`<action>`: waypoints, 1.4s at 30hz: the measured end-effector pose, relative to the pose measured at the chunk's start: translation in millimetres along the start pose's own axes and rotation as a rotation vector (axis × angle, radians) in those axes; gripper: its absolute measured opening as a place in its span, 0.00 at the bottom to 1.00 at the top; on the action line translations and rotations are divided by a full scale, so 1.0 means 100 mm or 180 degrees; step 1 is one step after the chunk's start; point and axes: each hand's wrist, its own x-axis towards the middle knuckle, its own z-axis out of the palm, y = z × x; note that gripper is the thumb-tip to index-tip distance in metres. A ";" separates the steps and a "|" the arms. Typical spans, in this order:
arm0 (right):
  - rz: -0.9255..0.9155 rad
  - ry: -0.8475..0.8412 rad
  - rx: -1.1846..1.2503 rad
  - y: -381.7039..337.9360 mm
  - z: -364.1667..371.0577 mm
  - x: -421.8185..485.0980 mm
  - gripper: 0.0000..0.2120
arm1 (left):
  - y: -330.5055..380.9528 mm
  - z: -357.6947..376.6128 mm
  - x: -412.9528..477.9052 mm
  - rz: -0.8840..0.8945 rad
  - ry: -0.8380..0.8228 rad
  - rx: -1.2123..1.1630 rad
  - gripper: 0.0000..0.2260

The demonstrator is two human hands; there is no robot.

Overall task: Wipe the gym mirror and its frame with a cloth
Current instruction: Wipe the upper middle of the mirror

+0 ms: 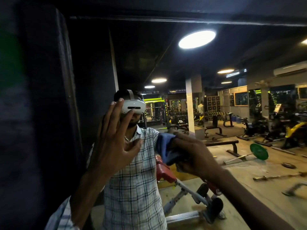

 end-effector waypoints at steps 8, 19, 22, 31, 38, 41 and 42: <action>0.0316 0.0673 0.0083 0.04 0.00 -0.10 0.16 | 0.12 0.10 -0.03 -0.0079 0.0011 0.0029 0.40; 0.0353 0.0844 -0.0118 0.29 -0.24 0.00 0.19 | 0.36 0.25 0.00 -0.0056 0.0125 0.0045 0.38; 0.0114 0.0730 -0.0233 0.46 -0.53 0.15 0.17 | 0.44 0.29 0.05 -0.0020 0.0133 0.0046 0.37; -0.0073 0.0697 -0.0303 0.42 -0.59 0.39 0.13 | 0.75 0.46 0.13 0.0015 0.0098 0.0067 0.38; 0.0420 0.2017 -0.0014 0.46 -0.78 0.83 0.11 | 0.87 0.52 0.15 -0.0101 0.0179 0.0029 0.37; -0.0056 0.0932 -0.0275 0.41 -0.71 0.89 0.14 | 0.88 0.55 0.14 -0.0125 0.0240 0.0052 0.36; 0.0005 0.1015 -0.0270 0.49 -0.83 0.96 0.14 | 0.88 0.55 0.14 -0.0129 0.0237 0.0034 0.36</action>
